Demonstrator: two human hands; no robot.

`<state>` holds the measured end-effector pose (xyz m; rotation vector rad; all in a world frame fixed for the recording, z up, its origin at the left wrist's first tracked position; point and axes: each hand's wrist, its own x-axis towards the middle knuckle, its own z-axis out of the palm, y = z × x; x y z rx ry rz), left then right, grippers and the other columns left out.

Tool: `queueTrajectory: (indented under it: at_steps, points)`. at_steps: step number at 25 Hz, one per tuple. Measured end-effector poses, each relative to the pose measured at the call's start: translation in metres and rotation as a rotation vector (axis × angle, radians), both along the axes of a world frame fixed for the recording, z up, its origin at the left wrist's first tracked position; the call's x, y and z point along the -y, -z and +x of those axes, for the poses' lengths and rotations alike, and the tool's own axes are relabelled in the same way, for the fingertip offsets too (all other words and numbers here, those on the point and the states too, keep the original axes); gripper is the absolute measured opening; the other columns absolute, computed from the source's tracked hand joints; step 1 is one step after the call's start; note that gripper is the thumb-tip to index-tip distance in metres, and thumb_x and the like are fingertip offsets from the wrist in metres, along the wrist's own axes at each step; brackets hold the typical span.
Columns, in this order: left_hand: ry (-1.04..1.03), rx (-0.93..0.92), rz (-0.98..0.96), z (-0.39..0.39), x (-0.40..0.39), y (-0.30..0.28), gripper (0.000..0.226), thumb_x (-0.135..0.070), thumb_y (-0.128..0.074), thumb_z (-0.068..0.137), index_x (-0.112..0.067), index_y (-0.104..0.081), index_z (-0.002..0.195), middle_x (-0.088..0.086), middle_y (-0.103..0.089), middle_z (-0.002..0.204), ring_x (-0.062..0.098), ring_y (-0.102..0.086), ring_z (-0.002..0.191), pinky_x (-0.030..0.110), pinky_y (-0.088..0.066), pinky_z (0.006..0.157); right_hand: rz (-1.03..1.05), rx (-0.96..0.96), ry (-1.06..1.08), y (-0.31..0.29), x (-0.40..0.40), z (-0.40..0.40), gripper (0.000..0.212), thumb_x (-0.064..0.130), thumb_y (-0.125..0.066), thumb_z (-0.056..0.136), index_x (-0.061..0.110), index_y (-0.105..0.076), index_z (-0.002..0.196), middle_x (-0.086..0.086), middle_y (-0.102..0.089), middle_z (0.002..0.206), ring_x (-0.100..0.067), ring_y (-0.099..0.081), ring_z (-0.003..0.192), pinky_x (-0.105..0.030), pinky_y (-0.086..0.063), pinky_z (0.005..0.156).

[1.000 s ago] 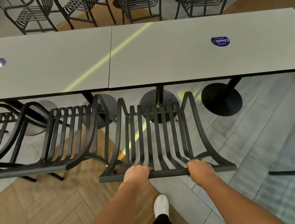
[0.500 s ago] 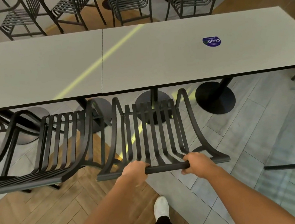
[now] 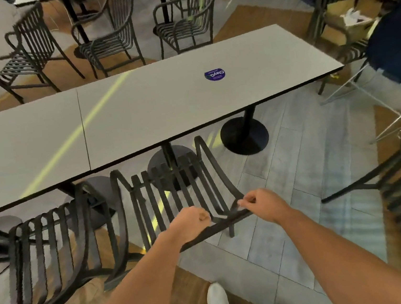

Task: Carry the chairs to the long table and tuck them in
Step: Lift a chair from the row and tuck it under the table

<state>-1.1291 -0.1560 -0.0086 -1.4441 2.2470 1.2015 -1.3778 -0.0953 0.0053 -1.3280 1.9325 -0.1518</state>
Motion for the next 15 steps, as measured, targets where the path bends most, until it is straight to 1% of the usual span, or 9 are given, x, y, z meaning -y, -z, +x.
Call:
queueTrajectory:
  at_steps: [3,5,7,9,11,13,15]
  points:
    - [0.092,-0.018,-0.039,-0.059,0.005,-0.007,0.031,-0.028,-0.049,0.106,-0.021,-0.066,0.132,0.002,-0.069,0.124,0.018,-0.066,0.104,0.031,-0.054,0.095,0.002,-0.011,0.151,-0.005,-0.033,-0.055,0.034,0.051,-0.06,0.096,0.022,-0.076,0.102,-0.002,-0.073,0.099,-0.021,-0.067,0.094,-0.036,-0.052,0.081]
    - [0.18,-0.008,-0.067,-0.099,0.003,-0.011,0.029,-0.027,-0.048,0.105,-0.022,-0.069,0.125,0.001,-0.07,0.121,0.019,-0.066,0.103,0.034,-0.054,0.093,0.049,-0.031,0.227,-0.004,-0.064,-0.095,0.041,0.055,-0.059,0.095,0.02,-0.073,0.108,-0.001,-0.072,0.106,-0.02,-0.066,0.099,-0.034,-0.051,0.085]
    - [0.226,0.002,-0.076,-0.137,-0.001,-0.014,0.029,-0.029,-0.049,0.103,-0.02,-0.069,0.123,0.001,-0.071,0.117,0.021,-0.067,0.102,0.036,-0.055,0.091,0.127,-0.067,0.272,-0.005,-0.096,-0.131,0.047,0.058,-0.057,0.095,0.018,-0.069,0.115,0.001,-0.068,0.114,-0.02,-0.063,0.106,-0.033,-0.049,0.089]
    - [0.258,0.001,-0.065,-0.176,-0.008,-0.015,0.028,-0.029,-0.049,0.102,-0.019,-0.069,0.119,0.003,-0.074,0.108,0.02,-0.069,0.091,0.037,-0.058,0.085,0.201,-0.101,0.301,-0.004,-0.125,-0.167,0.049,0.058,-0.054,0.097,0.016,-0.066,0.12,-0.002,-0.066,0.119,-0.022,-0.061,0.11,-0.035,-0.049,0.094]
    - [0.303,0.002,-0.058,-0.217,-0.021,-0.017,0.023,-0.027,-0.048,0.102,-0.019,-0.068,0.11,0.005,-0.072,0.097,0.018,-0.066,0.078,0.036,-0.056,0.078,0.249,-0.132,0.33,-0.005,-0.153,-0.205,0.052,0.058,-0.052,0.098,0.015,-0.065,0.124,-0.004,-0.066,0.124,-0.023,-0.06,0.113,-0.037,-0.049,0.099]
    - [0.381,0.017,-0.08,-0.259,-0.034,-0.02,0.022,-0.027,-0.047,0.103,-0.017,-0.067,0.105,0.005,-0.07,0.094,0.018,-0.062,0.077,0.036,-0.054,0.078,0.251,-0.142,0.384,-0.005,-0.18,-0.241,0.053,0.057,-0.051,0.098,0.016,-0.063,0.129,-0.005,-0.064,0.129,-0.024,-0.058,0.117,-0.038,-0.047,0.102]
    - [0.434,0.026,-0.098,-0.301,-0.048,-0.018,0.018,-0.028,-0.048,0.103,-0.024,-0.065,0.098,-0.001,-0.068,0.09,0.017,-0.063,0.079,0.034,-0.052,0.075,0.227,-0.136,0.441,-0.006,-0.203,-0.277,0.052,0.054,-0.051,0.099,0.014,-0.061,0.131,-0.007,-0.063,0.131,-0.026,-0.057,0.12,-0.038,-0.046,0.103]
